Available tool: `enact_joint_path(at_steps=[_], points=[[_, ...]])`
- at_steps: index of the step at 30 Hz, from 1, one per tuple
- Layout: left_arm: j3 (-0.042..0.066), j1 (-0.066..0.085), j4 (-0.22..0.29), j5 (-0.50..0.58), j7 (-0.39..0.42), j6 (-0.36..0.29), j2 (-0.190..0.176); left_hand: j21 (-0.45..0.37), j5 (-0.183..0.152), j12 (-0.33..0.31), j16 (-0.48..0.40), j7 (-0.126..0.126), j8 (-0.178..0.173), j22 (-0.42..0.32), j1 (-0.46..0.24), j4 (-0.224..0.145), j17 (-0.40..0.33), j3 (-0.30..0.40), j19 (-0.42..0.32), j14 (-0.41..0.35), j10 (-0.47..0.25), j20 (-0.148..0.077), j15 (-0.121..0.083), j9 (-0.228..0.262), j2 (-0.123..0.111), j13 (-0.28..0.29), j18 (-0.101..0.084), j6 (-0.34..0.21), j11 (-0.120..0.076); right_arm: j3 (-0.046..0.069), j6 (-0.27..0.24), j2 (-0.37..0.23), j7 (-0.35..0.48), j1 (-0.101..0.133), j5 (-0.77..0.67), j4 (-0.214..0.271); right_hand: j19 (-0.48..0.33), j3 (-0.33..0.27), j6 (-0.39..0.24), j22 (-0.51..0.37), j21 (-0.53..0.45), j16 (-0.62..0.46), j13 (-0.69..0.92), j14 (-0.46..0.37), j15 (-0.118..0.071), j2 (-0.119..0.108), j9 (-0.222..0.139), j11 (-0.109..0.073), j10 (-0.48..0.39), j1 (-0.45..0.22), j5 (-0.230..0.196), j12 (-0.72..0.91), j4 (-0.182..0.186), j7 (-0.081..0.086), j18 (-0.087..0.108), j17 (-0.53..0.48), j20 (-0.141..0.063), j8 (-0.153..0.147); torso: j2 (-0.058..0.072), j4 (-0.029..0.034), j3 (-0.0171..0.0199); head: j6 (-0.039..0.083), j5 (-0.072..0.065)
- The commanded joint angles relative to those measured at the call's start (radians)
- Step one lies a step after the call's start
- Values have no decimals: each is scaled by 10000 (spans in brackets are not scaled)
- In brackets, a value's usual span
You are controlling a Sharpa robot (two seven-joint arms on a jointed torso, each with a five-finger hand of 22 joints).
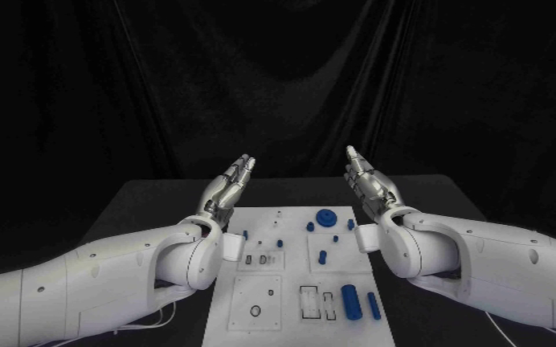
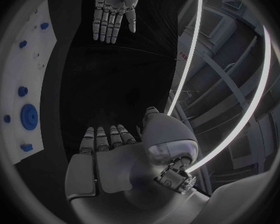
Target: Assemble the parts on the task board
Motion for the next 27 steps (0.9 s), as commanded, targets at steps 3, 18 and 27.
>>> enact_joint_path(at_steps=[3, 18, 27], points=[[-277, 207, -23, 637, 1369, 2359, 10, -59, 84, -34, -36, -40, 73, -12, 403, 88, -9, -170, 4, -5, 17, 167, -103, 23, -4, -16, 300, 122, -94, -20, 866, 6, -59, 45, 543, -7, -4, -121, 88, -17, -37, -41, -14, -3, -1106, -7, 22, 146, 14, 218, -111, -48, 12, 64, 173, -16, 28, 14, -2, 1, 2, 0, -2], [-461, 269, -521, 124, 1805, 3393, 127, -59, 942, -34, -36, -46, 74, -12, 893, 88, -9, -83, 4, -5, 17, 187, -31, 25, 102, -16, 272, 140, -60, -21, 2482, -80, -343, 42, 549, -320, -4, -157, 222, -17, -37, -41, -14, -3, -634, -57, 51, 436, 14, 543, -230, -48, 6, 229, 212, -16, 567, 45, -17, -28, 1, -533, 116], [-462, 240, -657, 100, 1667, 3248, 72, -59, 2490, -34, -36, 53, 88, -12, 2128, -308, -9, 567, 4, -5, 17, 31, -59, 39, 64, -16, 118, 250, -13, -21, 3485, -116, -615, 79, -761, -601, 404, 34, 1027, 163, 246, 124, 151, 227, 1705, -244, 194, 1747, 370, 1893, 479, 401, -199, 912, -88, 85, 2460, 323, -21, -39, 5, -978, 201]])
